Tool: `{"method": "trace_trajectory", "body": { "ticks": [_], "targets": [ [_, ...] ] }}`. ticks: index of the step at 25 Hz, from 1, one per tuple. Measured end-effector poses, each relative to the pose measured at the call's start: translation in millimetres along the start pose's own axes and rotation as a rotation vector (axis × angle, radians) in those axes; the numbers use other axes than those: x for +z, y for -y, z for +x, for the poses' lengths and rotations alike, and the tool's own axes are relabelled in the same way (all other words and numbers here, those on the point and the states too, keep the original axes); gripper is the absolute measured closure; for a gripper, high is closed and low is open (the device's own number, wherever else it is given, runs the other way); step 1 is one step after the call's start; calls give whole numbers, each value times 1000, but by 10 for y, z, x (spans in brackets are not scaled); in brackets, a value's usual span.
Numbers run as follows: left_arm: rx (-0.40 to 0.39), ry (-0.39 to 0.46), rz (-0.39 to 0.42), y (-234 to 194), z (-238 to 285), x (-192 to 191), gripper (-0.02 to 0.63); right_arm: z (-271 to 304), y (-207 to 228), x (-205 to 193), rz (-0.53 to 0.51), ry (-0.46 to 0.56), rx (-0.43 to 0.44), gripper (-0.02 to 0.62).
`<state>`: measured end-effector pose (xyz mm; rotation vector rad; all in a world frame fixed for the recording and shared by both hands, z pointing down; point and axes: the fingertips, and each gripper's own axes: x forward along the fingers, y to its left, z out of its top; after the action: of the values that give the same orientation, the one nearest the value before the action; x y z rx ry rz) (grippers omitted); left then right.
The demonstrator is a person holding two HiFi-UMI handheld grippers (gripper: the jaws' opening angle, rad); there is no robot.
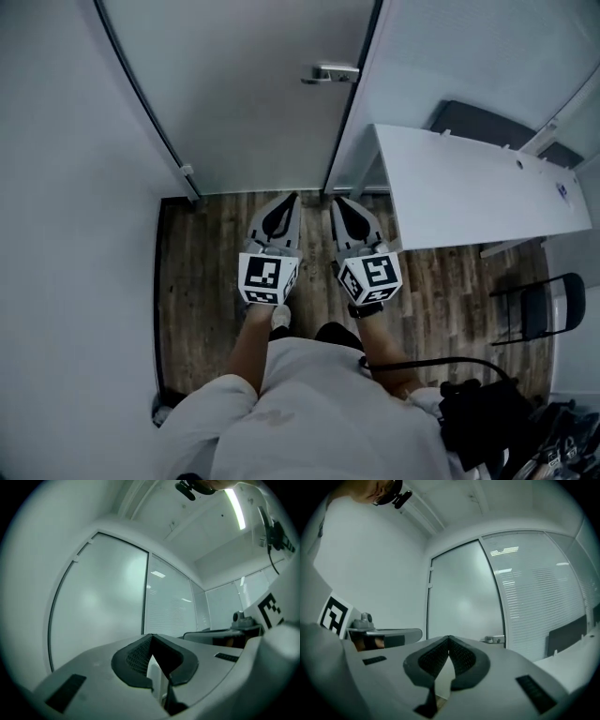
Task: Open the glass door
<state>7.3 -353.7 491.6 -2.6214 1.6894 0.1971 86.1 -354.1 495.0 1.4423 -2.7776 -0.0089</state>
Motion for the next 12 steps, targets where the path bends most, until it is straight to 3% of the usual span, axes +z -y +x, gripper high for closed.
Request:
{"method": "trace_trajectory", "body": {
  "ticks": [3, 5, 8, 12],
  "targets": [
    [-7, -27, -91, -460, 306, -273, 617, 364, 53, -150, -5, -34, -21, 593],
    [-25, -68, -134, -469, 488, -409, 617, 490, 172, -253, 17, -73, -28, 592],
    [-77, -119, -151, -424, 1008, -553, 617, 837, 550, -196, 29, -65, -43, 592],
    [-79, -155, -138, -515, 1788, -743, 617, 1360, 1256, -163, 56, -26, -70, 592]
  ]
}}
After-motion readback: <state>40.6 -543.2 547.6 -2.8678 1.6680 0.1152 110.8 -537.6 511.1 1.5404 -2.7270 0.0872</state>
